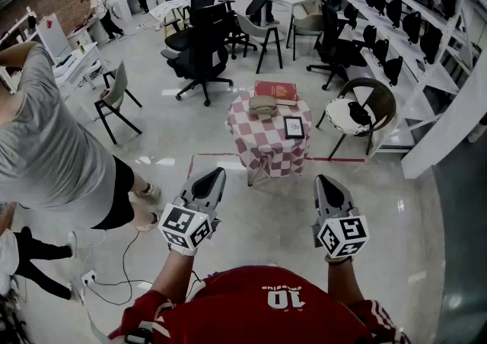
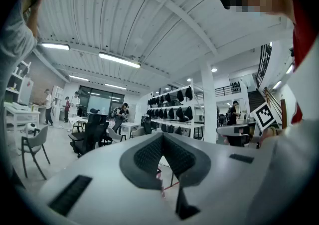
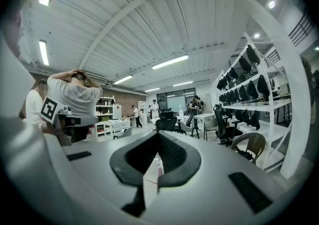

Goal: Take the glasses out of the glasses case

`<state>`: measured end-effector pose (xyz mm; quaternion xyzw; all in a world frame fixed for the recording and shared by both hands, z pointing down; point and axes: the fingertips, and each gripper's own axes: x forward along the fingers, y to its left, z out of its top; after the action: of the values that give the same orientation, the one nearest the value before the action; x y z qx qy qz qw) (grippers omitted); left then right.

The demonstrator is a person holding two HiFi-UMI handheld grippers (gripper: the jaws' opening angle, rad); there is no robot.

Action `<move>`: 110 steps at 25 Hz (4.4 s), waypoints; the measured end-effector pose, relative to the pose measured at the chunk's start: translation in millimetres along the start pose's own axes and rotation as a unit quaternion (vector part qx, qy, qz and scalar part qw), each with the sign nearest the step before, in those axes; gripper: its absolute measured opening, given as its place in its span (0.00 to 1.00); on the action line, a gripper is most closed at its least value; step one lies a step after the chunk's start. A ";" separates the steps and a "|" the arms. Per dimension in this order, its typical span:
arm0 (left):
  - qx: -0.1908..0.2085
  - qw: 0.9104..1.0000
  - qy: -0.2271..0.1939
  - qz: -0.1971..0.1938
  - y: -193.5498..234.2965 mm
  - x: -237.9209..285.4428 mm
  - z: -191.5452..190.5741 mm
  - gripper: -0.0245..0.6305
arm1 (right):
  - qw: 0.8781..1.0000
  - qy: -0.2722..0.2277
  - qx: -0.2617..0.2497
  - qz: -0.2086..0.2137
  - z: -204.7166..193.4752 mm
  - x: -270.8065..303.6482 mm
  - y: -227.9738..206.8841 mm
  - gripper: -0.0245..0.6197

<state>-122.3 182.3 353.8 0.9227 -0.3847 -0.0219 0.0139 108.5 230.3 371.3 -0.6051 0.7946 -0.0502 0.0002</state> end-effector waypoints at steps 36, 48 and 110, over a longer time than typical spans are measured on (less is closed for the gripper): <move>-0.004 1.000 0.018 0.017 -33.3 20.5 -5.0 0.05 | 0.998 -0.012 0.040 0.047 -4.0 -9.2 -27.1 0.06; 0.007 0.999 0.030 0.013 -65.2 42.7 -9.5 0.05 | 0.997 -0.002 0.060 0.045 -19.7 -29.9 -61.4 0.06; -0.055 0.998 0.016 -0.027 274.9 280.4 -47.9 0.05 | 0.998 0.064 0.005 0.017 -14.8 366.8 -84.7 0.06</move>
<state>-117.7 -209.9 405.0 0.9307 -0.3580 -0.0286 0.0699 90.9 -143.5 414.9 -0.5874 0.8025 -0.0934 -0.0469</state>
